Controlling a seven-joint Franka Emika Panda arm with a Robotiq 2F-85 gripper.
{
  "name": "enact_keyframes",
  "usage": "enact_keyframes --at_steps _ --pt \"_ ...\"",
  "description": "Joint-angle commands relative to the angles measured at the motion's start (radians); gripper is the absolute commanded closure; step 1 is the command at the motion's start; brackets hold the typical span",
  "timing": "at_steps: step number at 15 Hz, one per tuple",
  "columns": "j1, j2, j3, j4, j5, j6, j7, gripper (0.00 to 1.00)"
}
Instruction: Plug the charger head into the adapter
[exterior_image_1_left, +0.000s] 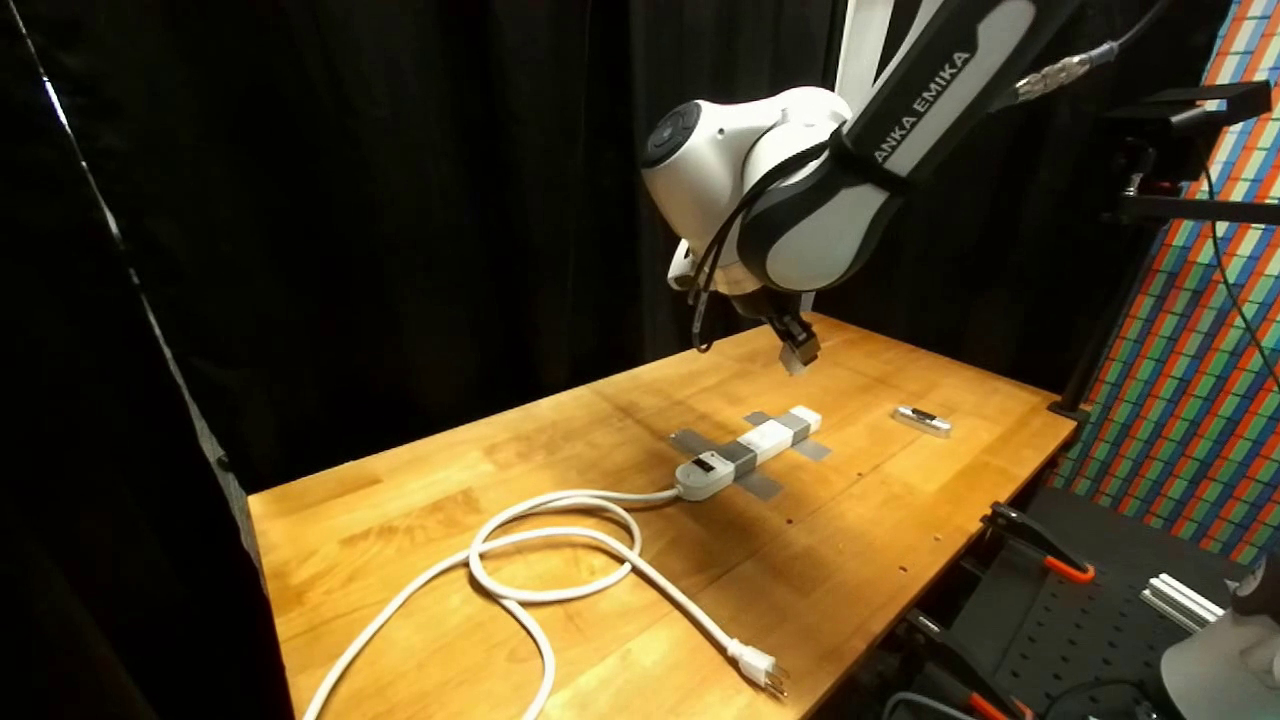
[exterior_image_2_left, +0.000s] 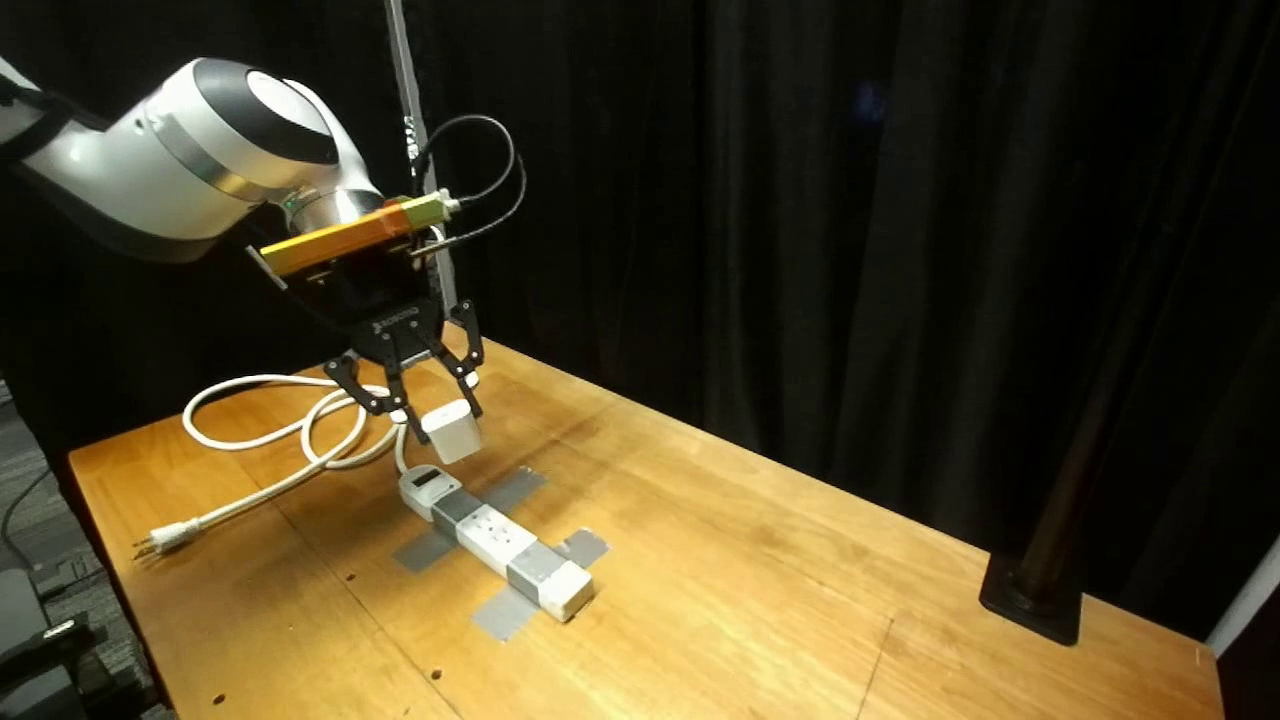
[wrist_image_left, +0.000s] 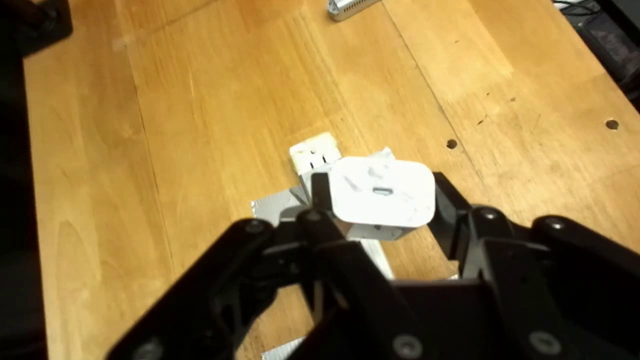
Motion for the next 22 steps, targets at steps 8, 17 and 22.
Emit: enact_keyframes --at_steps 8,17,22 --pt "-0.772 0.036 0.746 0.121 -0.298 -0.075 -0.357 0.77" --pt "-0.988 0.064 0.95 0.101 -0.567 -0.03 -0.465 0.77" --pt "-1.026 0.075 0.996 0.103 -0.528 -0.01 -0.465 0.77"
